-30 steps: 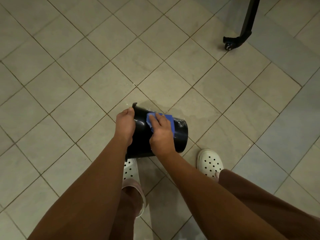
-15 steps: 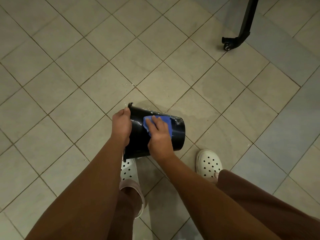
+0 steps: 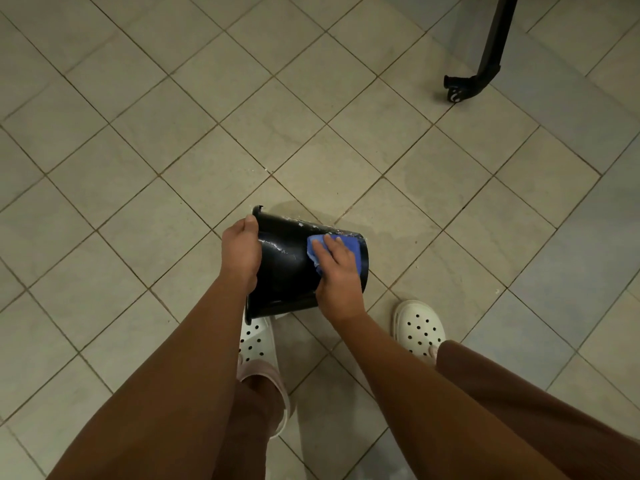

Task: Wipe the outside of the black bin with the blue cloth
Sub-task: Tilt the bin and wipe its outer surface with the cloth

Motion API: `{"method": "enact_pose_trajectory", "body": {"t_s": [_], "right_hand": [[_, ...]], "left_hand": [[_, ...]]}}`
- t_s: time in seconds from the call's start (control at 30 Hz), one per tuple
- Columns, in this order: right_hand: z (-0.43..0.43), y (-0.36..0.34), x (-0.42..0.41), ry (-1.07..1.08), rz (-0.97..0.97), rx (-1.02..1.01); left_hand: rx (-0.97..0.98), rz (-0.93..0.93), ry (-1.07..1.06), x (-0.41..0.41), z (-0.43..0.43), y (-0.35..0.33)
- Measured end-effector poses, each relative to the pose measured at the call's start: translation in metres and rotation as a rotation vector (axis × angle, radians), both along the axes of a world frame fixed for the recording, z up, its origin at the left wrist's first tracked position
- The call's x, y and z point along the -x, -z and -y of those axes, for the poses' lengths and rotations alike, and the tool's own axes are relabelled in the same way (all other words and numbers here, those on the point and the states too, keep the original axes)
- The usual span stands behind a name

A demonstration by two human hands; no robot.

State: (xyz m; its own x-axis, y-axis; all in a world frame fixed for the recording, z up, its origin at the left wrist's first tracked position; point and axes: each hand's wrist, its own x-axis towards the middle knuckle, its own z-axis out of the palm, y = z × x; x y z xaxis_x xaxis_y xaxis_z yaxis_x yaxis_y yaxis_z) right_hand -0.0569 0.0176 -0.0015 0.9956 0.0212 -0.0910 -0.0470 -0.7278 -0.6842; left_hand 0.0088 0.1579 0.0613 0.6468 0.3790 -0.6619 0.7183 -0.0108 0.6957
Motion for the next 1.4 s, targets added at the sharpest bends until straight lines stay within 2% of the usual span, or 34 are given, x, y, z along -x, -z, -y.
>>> {"method": "enact_pose_trajectory", "body": {"t_s": [0.1,0.27,0.33,0.5,0.57,0.73,0.8,0.9,1.0,1.07,1.23,1.27,1.4], "right_hand": [[0.016,0.007,-0.018,-0.078,0.015,0.000],[0.026,0.008,-0.015,0.182,-0.190,-0.005],[0.015,0.002,-0.005,0.211,-0.165,0.021],[0.014,0.000,-0.015,-0.036,-0.054,-0.002],[0.024,0.005,-0.027,-0.053,-0.061,0.004],[0.029,0.005,-0.020,0.202,-0.158,-0.012],[0.015,0.003,-0.003,0.249,-0.115,0.028],[0.004,0.003,0.009,0.100,-0.017,-0.013],[0.020,0.006,-0.010,-0.048,0.000,-0.032],[0.030,0.006,-0.022,-0.034,-0.015,0.008],[0.033,0.010,-0.006,0.257,-0.159,0.004],[0.027,0.009,0.000,0.262,-0.140,-0.003],[0.007,0.008,0.007,0.061,-0.029,0.012]], "left_hand": [[-0.005,0.005,-0.011,0.000,-0.001,0.001],[-0.025,0.036,-0.026,0.001,0.003,0.004],[-0.030,0.035,-0.010,0.001,0.004,0.004],[-0.020,0.027,-0.035,0.000,0.000,0.001],[-0.025,0.031,-0.045,-0.001,-0.001,0.000],[-0.030,0.048,-0.010,-0.003,0.003,-0.001],[-0.028,0.043,-0.015,-0.002,0.002,-0.001],[-0.032,0.034,-0.012,-0.002,-0.004,-0.001],[-0.043,0.034,-0.022,-0.001,-0.008,0.000],[-0.041,0.039,-0.026,-0.001,-0.007,0.000],[-0.062,0.048,-0.037,-0.003,-0.004,0.003],[-0.065,0.048,-0.034,-0.003,-0.004,0.003],[-0.056,0.037,-0.030,-0.002,-0.004,0.003]]}}
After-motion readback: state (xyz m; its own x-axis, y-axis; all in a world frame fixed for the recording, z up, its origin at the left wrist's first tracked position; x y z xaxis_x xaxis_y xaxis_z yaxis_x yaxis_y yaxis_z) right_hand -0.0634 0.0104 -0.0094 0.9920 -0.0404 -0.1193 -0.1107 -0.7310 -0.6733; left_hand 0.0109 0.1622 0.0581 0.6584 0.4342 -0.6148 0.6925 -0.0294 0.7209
